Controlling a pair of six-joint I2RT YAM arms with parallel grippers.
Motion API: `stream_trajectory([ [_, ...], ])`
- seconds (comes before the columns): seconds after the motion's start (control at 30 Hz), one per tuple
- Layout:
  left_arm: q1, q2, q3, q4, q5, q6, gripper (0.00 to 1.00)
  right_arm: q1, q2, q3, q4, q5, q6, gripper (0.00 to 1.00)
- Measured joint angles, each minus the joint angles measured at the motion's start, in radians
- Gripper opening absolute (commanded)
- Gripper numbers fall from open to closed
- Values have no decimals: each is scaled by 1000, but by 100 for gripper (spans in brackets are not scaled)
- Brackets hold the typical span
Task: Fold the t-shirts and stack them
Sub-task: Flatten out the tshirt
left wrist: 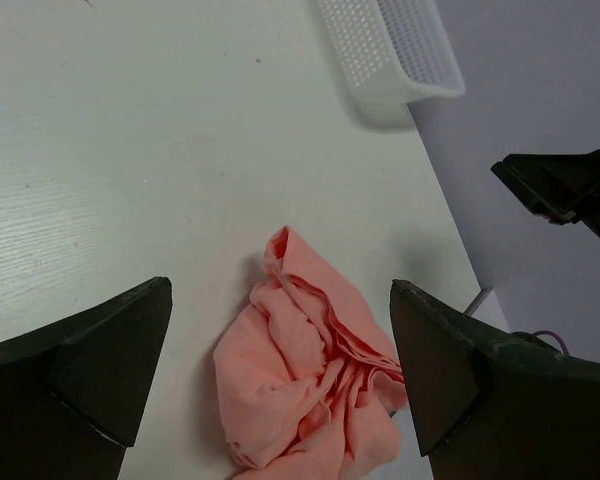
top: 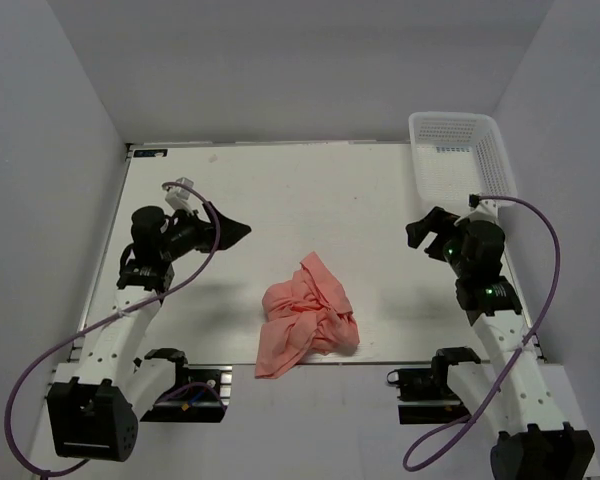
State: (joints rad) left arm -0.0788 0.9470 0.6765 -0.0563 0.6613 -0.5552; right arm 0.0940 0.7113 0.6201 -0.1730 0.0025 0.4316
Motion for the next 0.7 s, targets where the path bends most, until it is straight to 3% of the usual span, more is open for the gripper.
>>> stream_trajectory([
  [0.27,-9,31,-101,118,151,-26,98,2,157,60,-58,-121,-34,90],
  [0.4,-12,16,-249,207,197,-85,96,9,219,66,-44,-240,-66,90],
  [0.7,-128,-189,-480,223,210,-213,96,100,324,67,23,-418,-114,90],
])
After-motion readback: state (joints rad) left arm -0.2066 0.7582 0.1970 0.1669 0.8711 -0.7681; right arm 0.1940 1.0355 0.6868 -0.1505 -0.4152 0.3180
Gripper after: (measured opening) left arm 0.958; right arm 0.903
